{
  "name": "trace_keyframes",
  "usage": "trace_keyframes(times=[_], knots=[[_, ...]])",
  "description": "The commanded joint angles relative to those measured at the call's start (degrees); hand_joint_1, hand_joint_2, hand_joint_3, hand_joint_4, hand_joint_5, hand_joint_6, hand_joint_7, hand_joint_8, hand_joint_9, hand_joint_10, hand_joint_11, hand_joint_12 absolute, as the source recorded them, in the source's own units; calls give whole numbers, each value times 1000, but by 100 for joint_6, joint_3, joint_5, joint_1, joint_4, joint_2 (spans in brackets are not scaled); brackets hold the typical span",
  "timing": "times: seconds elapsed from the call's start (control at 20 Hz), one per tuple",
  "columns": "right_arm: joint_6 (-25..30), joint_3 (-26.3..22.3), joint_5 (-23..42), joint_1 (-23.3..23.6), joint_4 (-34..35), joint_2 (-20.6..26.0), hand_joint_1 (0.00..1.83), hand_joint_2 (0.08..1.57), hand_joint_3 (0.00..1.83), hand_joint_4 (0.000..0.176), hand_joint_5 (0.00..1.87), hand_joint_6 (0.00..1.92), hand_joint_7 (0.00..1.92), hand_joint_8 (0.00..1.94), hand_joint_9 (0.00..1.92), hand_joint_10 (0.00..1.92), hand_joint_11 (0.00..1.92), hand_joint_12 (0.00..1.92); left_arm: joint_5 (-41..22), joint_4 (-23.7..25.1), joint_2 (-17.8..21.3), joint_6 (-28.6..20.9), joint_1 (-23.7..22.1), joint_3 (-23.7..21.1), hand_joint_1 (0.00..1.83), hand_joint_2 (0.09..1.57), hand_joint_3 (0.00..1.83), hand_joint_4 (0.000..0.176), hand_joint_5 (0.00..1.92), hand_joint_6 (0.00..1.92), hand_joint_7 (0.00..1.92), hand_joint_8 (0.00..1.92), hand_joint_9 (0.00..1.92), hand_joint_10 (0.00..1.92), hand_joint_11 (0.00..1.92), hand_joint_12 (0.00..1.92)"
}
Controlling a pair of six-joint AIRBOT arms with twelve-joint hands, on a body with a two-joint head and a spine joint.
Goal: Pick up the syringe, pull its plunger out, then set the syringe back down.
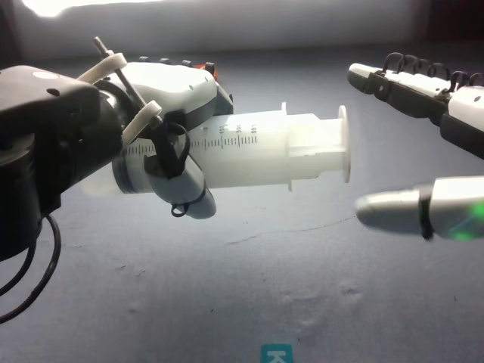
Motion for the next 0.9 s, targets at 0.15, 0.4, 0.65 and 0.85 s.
trace_keyframes(times=[0.15, 0.4, 0.65, 0.85], knots=[[71, 20, 618, 155, -137, 16, 1022, 914, 7, 0, 134, 16, 141, 22, 137, 10, 1, 330, -133, 181, 35, 78, -253, -68, 1372, 1110, 1, 0, 955, 1089, 1024, 846, 865, 1206, 707, 1231], [21, 205, 686, 325, -43, -246, 1021, 956, 15, 0, 243, 35, 327, 52, 313, 73, 0, 718, -218, 71, 68, 231, -351, -71, 1373, 1108, 0, 0, 956, 1082, 1031, 834, 876, 1195, 707, 1219], [-46, 536, 822, 491, -26, -650, 990, 962, 0, 0, 305, 17, 406, 65, 242, 477, 0, 961, -217, 28, 81, 267, -358, -59, 1371, 1114, 0, 0, 952, 1110, 1017, 861, 854, 1203, 692, 1226], [-97, 897, 801, 599, 48, -1062, 1022, 977, 2, 0, 319, 15, 402, 56, 185, 590, 0, 967, -215, 1, 81, 267, -406, -39, 1374, 1103, 0, 0, 976, 1052, 1035, 822, 879, 1187, 720, 1166]])
